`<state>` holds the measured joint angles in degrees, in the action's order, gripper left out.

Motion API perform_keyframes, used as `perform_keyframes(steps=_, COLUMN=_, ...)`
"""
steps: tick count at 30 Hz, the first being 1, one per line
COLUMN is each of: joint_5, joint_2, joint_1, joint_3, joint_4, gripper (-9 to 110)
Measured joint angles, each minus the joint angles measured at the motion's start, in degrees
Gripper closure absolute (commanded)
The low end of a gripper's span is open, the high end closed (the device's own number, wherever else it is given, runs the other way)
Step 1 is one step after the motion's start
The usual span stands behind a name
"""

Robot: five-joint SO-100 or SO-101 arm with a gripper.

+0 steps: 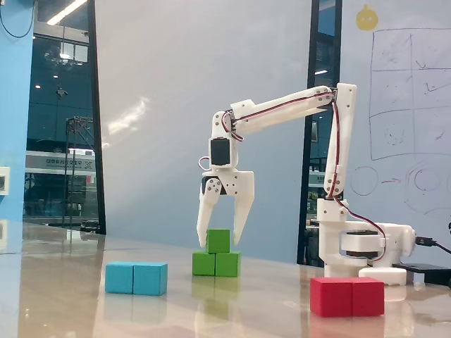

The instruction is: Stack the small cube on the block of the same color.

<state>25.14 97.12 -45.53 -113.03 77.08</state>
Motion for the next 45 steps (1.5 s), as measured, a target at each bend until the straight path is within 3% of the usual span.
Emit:
perform_keyframes(steps=12, joint_5=0.0, joint_2=0.0, joint_1=11.6, joint_3=0.0, joint_4=0.4, gripper=80)
perform_keyframes(steps=21, joint_5=-0.1, joint_2=3.7, joint_1=27.2, joint_3=0.0, joint_4=0.4, gripper=81)
perform_keyframes(steps=31, joint_5=-14.9, joint_2=15.7, joint_1=45.9, joint_3=-5.9, joint_4=-1.3, gripper=81)
perform_keyframes(steps=38, joint_5=-24.7, joint_2=27.9, joint_1=47.7, joint_3=-18.4, joint_4=-10.0, gripper=81)
perform_keyframes(steps=45, joint_5=-26.6, joint_2=43.9, joint_1=47.8, joint_3=-34.8, joint_4=-15.5, gripper=81)
